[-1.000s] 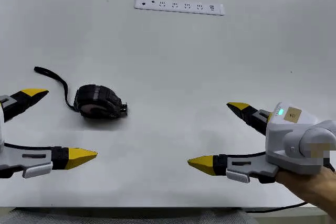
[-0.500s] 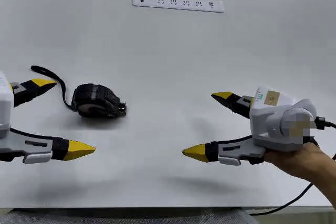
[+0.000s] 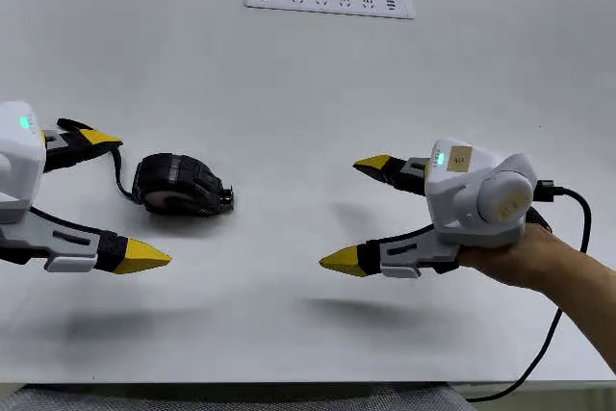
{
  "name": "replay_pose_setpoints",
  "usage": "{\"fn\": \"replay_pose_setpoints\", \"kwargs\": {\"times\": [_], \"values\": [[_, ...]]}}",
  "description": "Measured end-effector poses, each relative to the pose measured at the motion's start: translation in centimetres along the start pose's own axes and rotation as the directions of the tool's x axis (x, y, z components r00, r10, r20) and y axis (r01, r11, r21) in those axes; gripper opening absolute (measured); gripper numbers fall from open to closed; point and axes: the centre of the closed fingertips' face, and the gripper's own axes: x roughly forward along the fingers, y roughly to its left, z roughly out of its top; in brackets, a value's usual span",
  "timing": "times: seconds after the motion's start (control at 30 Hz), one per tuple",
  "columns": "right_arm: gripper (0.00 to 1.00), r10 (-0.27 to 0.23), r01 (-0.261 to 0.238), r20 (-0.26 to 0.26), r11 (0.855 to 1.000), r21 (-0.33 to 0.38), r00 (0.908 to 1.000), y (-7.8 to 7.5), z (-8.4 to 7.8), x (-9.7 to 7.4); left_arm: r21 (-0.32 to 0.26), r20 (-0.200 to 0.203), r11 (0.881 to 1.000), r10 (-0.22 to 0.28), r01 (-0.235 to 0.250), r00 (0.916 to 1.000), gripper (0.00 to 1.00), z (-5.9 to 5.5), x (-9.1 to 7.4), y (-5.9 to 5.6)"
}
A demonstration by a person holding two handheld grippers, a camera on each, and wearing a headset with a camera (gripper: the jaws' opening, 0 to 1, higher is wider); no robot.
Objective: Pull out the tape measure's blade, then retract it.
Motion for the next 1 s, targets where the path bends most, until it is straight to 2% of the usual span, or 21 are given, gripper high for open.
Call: {"fn": "replay_pose_setpoints", "kwargs": {"times": [0.5,0.67,1.0], "values": [[0.57,0.093,-0.093,0.001,0.991,-0.093,0.9956,0.0,1.3,3.2,0.077,-0.034,0.995,-0.064,0.066,0.9974,0.67,-0.2,1.0,0.6],[0.49,0.126,-0.126,-0.011,0.982,-0.139,0.992,-0.1,1.7,4.3,0.095,-0.066,0.991,-0.085,0.091,0.9942,0.59,-0.6,1.5,1.0],[0.39,0.172,-0.177,-0.042,0.965,-0.191,0.9843,-0.2,2.1,6.4,0.122,-0.102,0.984,-0.115,0.127,0.9881,0.45,-1.1,2.0,1.4]]}}
